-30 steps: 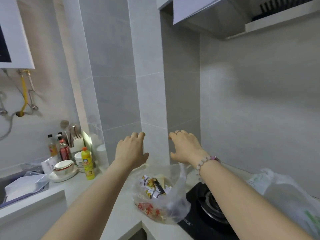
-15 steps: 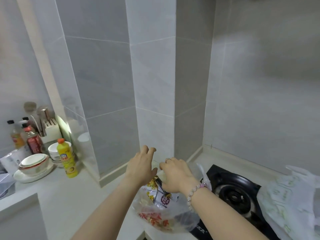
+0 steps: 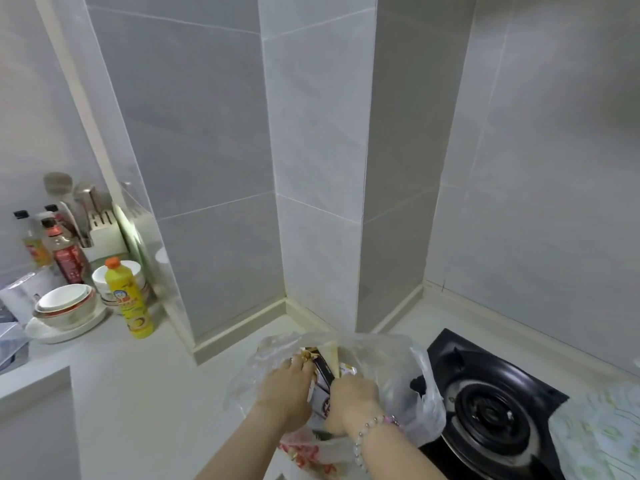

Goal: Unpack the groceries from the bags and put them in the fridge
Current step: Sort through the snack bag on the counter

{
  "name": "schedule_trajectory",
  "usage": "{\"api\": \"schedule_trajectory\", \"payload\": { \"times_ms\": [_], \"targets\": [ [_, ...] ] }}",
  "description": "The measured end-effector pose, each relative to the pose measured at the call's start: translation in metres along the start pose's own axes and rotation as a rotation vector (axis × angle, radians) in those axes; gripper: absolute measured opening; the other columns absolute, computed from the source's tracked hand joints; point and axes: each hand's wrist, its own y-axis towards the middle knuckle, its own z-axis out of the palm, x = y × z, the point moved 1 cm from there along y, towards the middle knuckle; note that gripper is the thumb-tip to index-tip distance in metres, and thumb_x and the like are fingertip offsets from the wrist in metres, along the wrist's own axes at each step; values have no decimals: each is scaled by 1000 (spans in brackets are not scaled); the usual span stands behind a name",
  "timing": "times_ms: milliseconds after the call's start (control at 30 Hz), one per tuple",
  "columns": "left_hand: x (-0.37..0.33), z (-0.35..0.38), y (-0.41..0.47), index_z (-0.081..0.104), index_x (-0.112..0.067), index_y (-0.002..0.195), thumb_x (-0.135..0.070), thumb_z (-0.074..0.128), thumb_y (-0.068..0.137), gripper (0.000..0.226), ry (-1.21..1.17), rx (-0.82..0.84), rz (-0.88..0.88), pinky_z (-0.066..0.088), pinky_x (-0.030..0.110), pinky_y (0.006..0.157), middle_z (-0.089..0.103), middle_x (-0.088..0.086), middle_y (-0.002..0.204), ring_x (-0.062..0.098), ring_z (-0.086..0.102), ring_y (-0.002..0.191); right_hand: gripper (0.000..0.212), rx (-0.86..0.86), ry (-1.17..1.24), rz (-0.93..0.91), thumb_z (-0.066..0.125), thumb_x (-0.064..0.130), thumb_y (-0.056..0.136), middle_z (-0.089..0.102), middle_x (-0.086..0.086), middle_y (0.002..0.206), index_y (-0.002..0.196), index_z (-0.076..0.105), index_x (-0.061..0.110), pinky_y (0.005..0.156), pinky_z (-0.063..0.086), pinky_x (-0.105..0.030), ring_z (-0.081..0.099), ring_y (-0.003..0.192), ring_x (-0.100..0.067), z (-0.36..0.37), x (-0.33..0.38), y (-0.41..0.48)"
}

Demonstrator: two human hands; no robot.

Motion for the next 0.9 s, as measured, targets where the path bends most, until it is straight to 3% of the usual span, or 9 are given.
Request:
{"api": "schedule_trajectory", "payload": {
  "times_ms": [233, 433, 567, 767, 900],
  "targets": [
    [3, 22, 21, 29, -9, 139, -18, 48, 90, 54, 104, 30, -111, 29, 32, 107, 32, 10, 141, 27, 32, 128, 42, -49, 59, 51, 59, 20, 88, 50, -11, 130, 128, 51, 9, 94, 45, -31, 46, 122, -25, 7, -6, 26],
    [6, 23, 52, 32, -10, 137, -18, 60, 86, 59, 96, 95, -11, 30, 33, 107, 28, 8, 146, 25, 27, 135, 43, -46, 98, 37, 58, 23, 89, 47, -10, 131, 129, 48, 10, 95, 43, -31, 43, 123, -24, 21, -8, 33],
    [7, 30, 58, 38, -11, 135, -18, 60, 87, 53, 145, 207, 42, 32, 31, 103, 36, 8, 141, 25, 35, 129, 44, -49, 105, 33, 59, 26, 89, 47, -10, 131, 129, 48, 10, 94, 43, -32, 41, 124, -24, 28, -9, 31],
    [9, 24, 60, 47, -9, 131, -3, 57, 88, 44, 202, 221, 85, 36, 31, 100, 43, 10, 136, 25, 42, 126, 46, -54, 101, 17, 57, 23, 89, 46, -12, 131, 130, 46, 8, 95, 42, -35, 42, 123, -26, 27, -9, 26],
    [13, 14, 59, 56, -6, 119, -8, 60, 88, 31, 146, 261, 39, 43, 31, 93, 56, 9, 122, 26, 54, 113, 46, -72, 131, -9, 57, 22, 89, 47, -12, 130, 131, 45, 8, 95, 42, -35, 43, 121, -26, 23, -9, 22]
  ]
}}
